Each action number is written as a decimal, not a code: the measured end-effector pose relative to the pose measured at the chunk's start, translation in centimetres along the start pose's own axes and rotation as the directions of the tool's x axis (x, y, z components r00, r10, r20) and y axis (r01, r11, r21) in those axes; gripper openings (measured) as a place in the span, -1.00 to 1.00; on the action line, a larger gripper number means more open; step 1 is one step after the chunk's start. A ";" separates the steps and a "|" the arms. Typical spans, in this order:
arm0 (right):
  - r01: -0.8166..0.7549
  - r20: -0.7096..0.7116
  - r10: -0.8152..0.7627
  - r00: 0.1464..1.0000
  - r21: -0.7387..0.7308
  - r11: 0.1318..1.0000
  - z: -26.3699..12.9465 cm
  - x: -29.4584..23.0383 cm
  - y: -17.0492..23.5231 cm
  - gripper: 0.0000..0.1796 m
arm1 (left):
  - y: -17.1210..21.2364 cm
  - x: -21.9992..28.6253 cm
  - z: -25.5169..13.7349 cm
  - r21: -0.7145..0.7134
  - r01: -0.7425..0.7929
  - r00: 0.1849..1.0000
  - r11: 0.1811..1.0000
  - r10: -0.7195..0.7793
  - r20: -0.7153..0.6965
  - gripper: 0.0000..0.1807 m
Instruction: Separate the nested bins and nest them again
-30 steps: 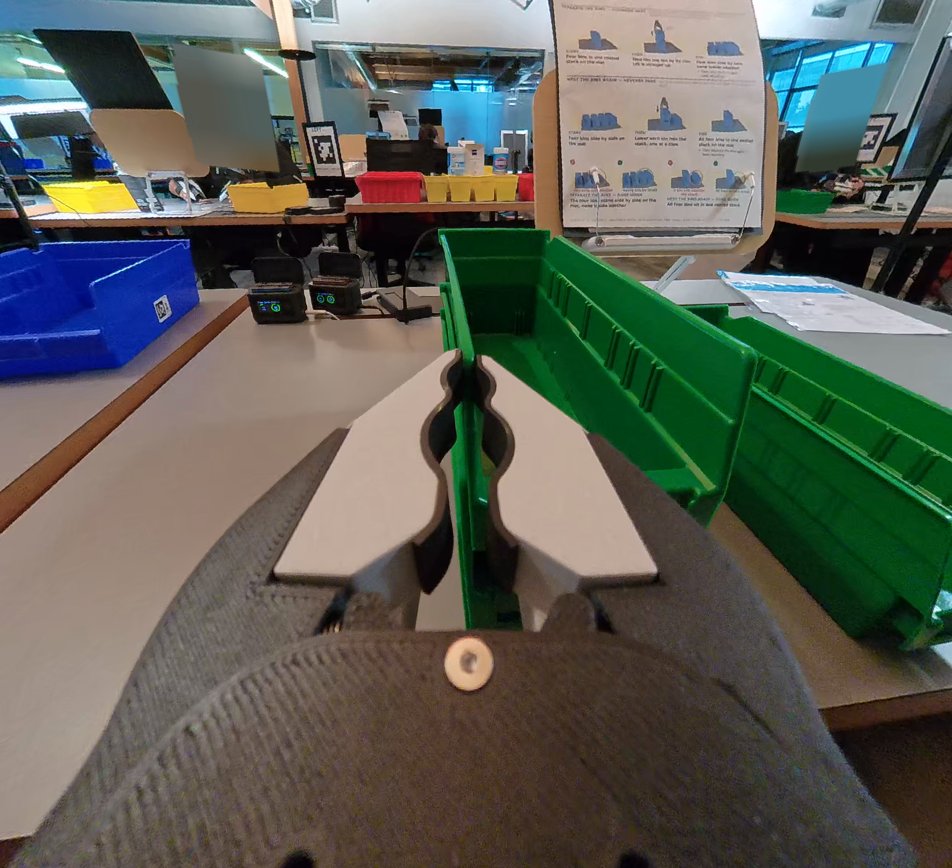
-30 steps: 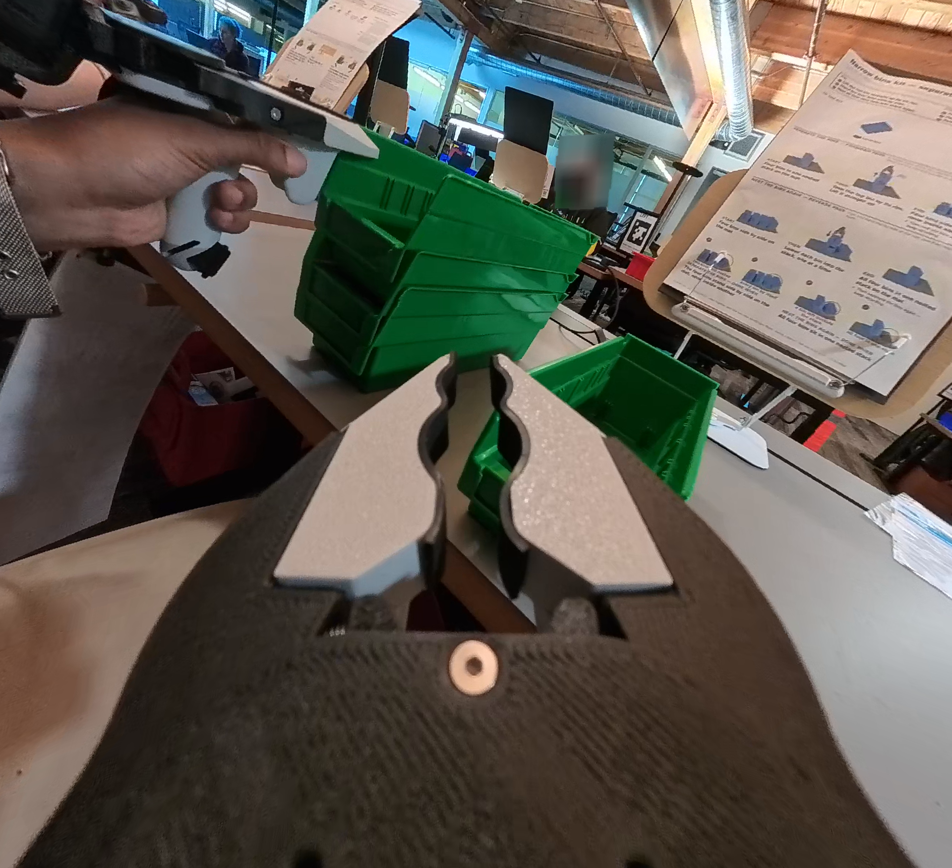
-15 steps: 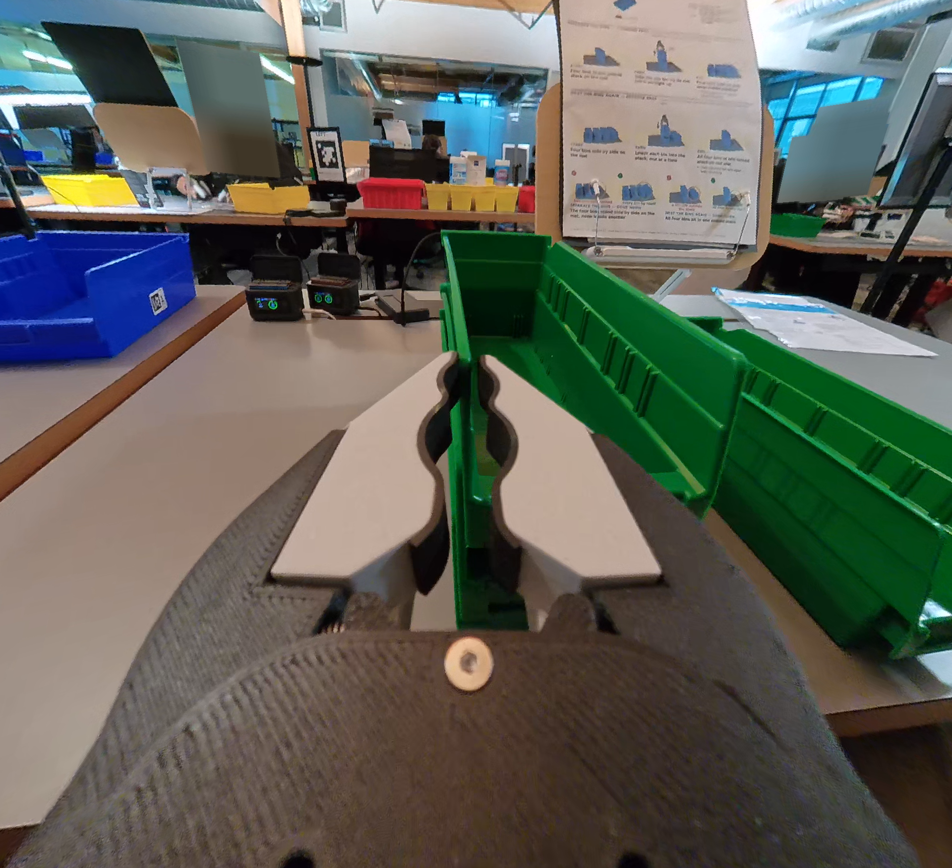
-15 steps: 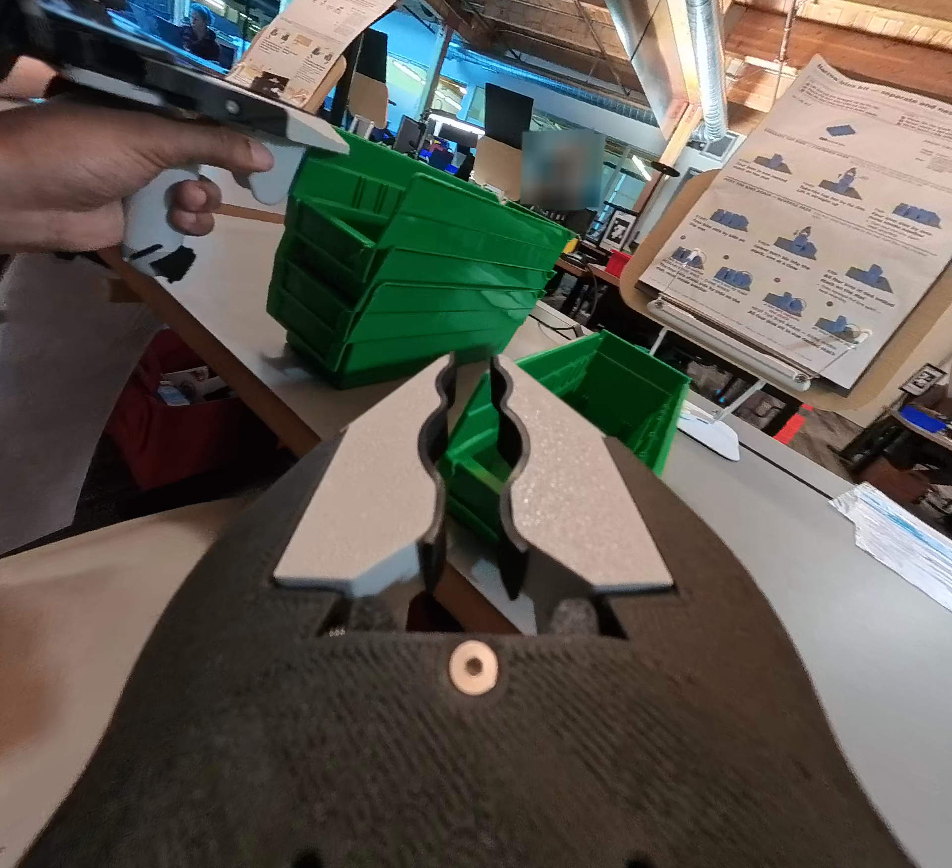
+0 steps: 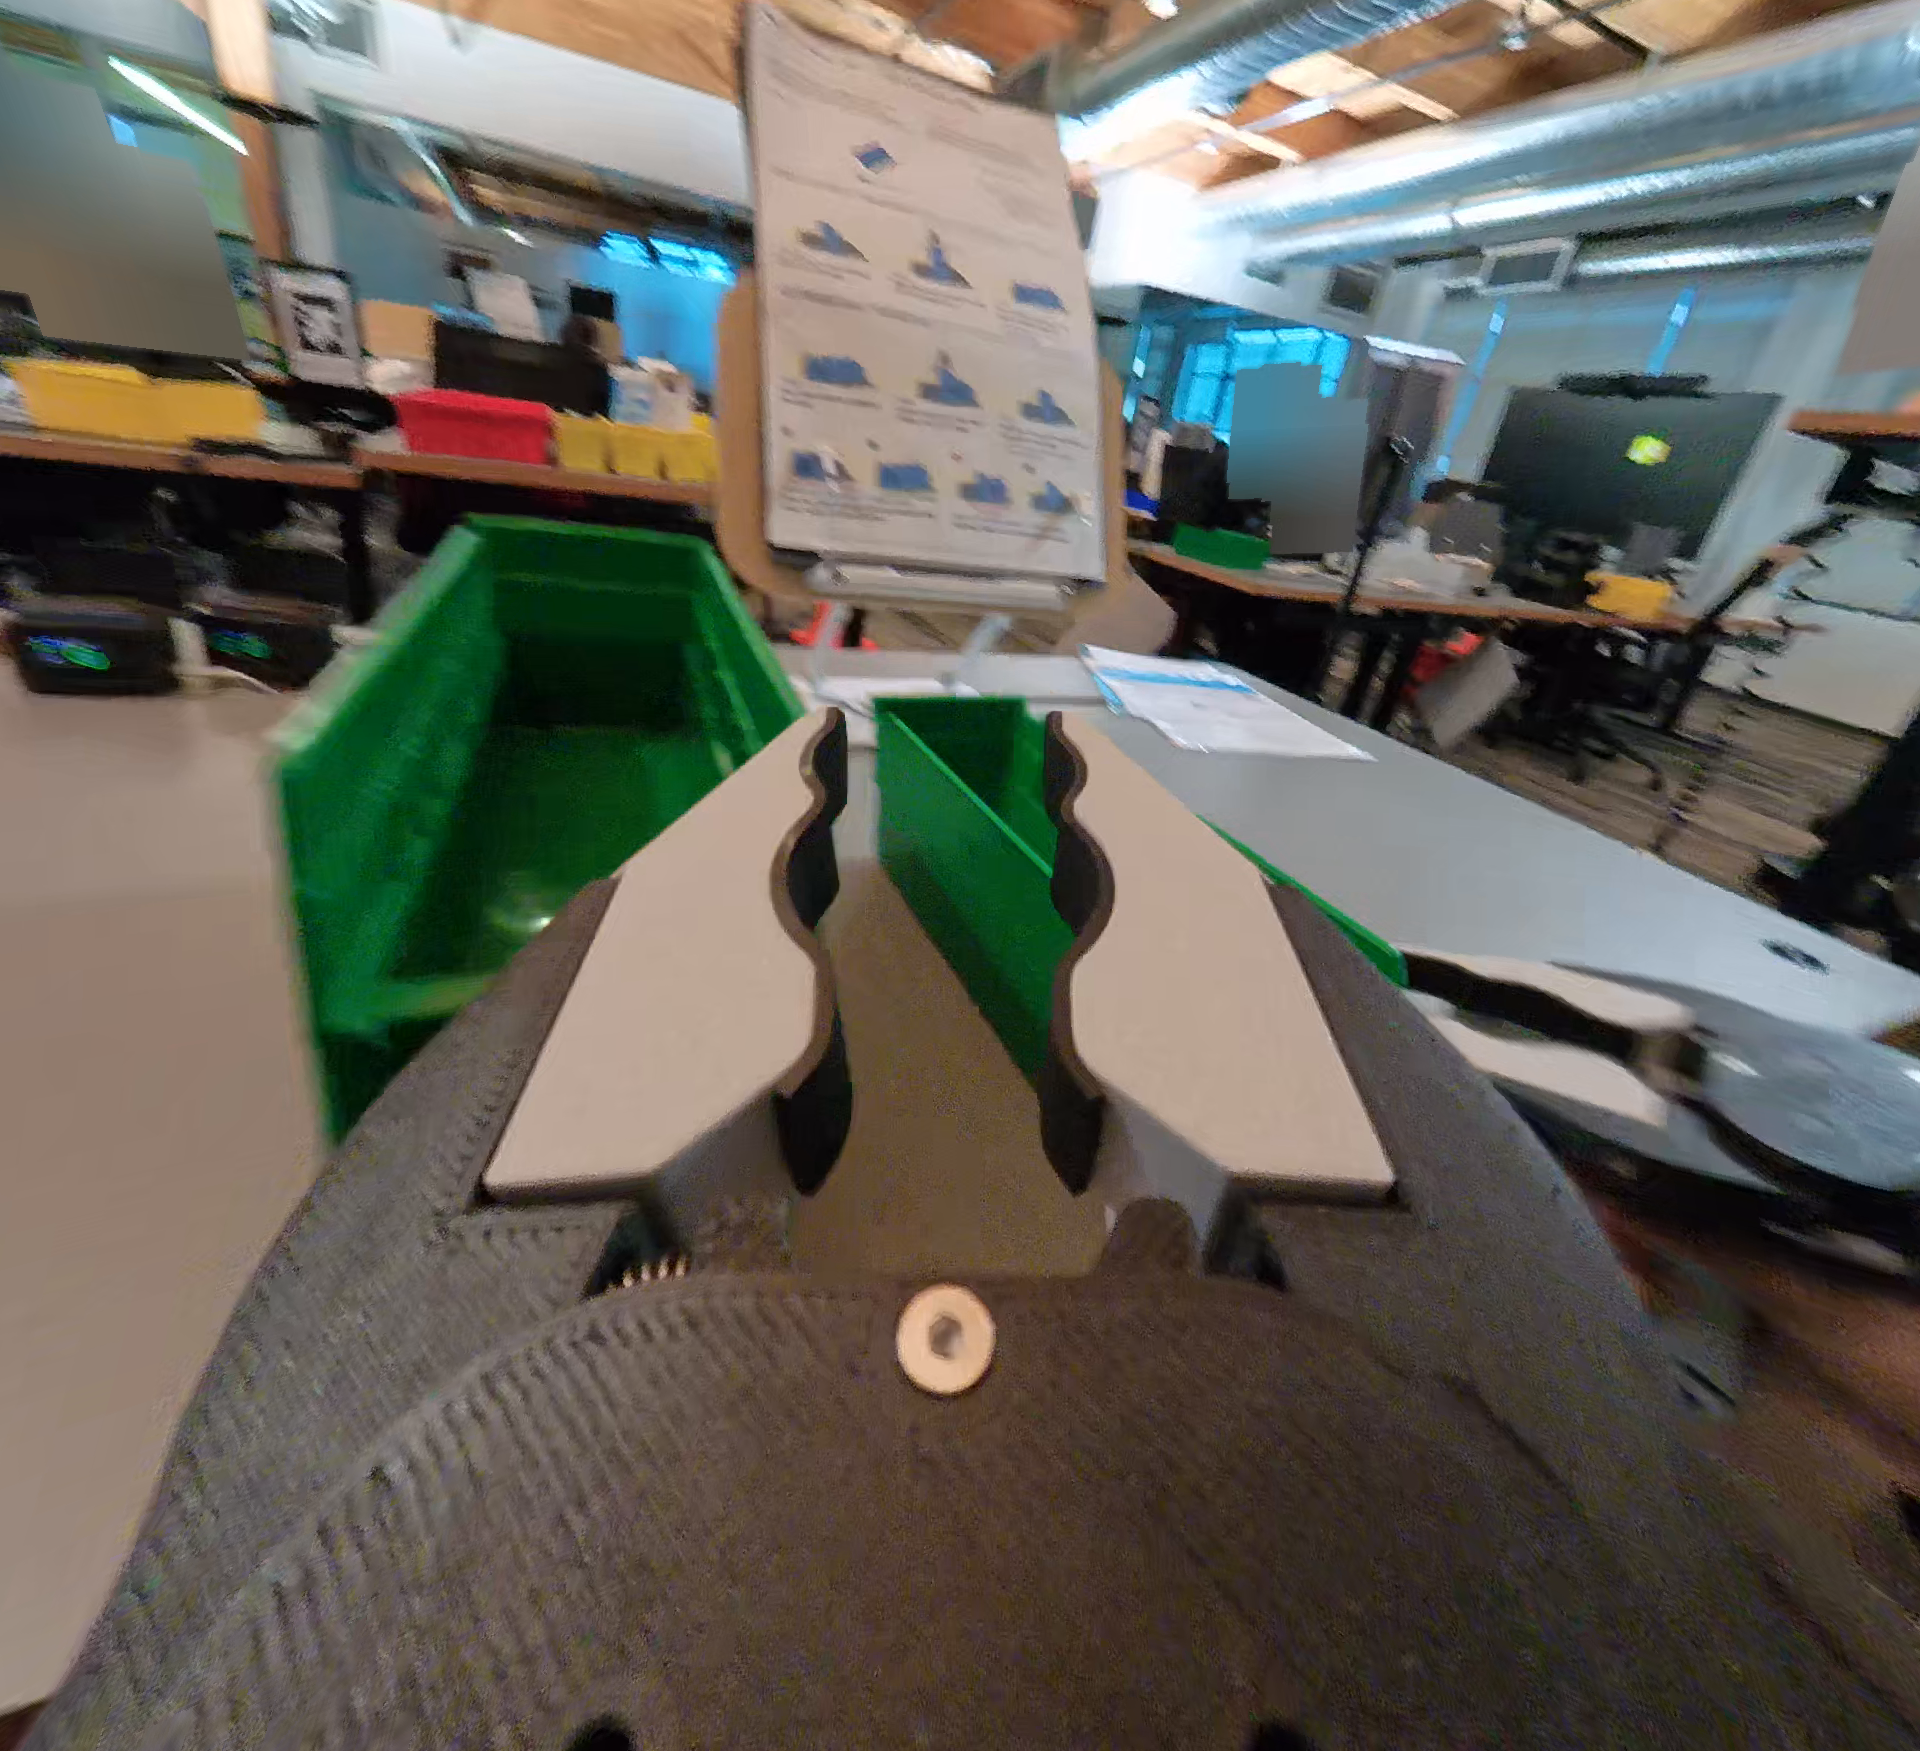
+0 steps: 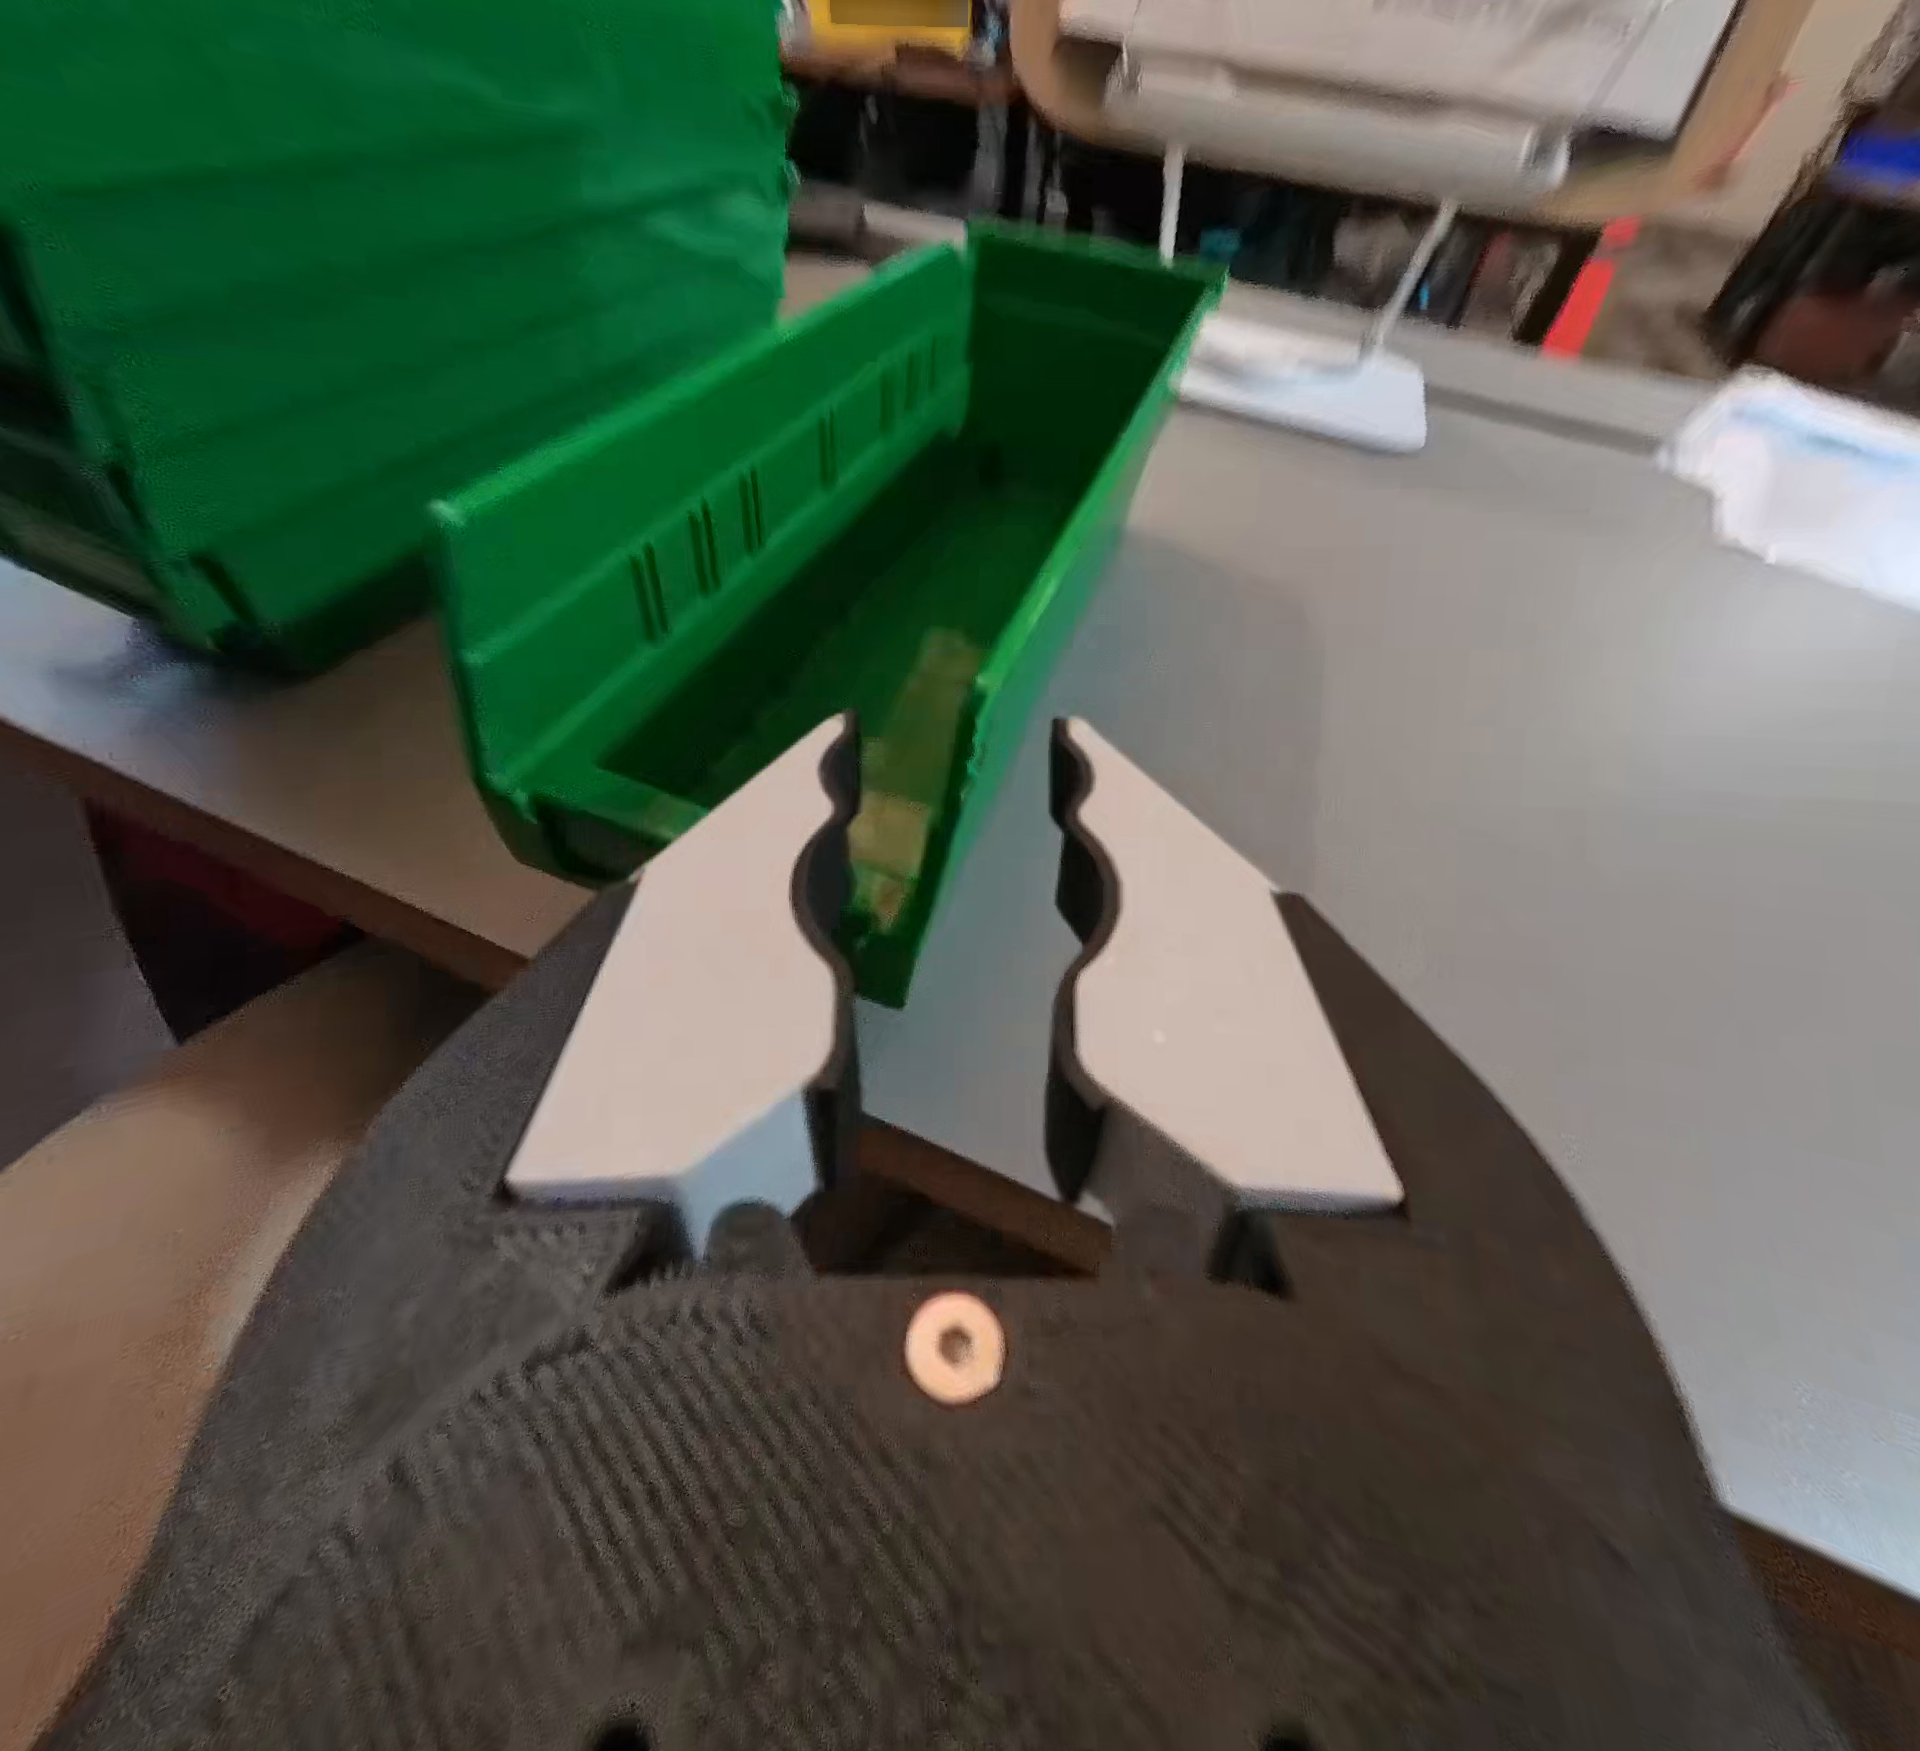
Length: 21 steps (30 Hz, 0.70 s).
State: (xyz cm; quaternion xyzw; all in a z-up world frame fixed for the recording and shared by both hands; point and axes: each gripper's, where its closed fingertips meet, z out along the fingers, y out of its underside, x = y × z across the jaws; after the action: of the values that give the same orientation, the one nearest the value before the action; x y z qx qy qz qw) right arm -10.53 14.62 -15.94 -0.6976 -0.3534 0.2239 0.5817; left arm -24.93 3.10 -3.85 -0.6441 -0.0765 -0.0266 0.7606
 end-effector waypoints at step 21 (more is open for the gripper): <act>0.184 -0.055 -0.176 0.983 0.234 0.954 -4.8 -5.8 -4.6 -0.90 | 14.1 6.2 0.3 -0.471 0.312 0.933 0.825 -0.359 -0.010 -0.74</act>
State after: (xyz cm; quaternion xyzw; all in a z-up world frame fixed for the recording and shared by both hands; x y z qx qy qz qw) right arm -11.92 7.43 -10.94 -0.5912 -0.3762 0.1989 0.6852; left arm -16.88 6.13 -16.67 -0.7807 -0.1426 -0.2088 0.5714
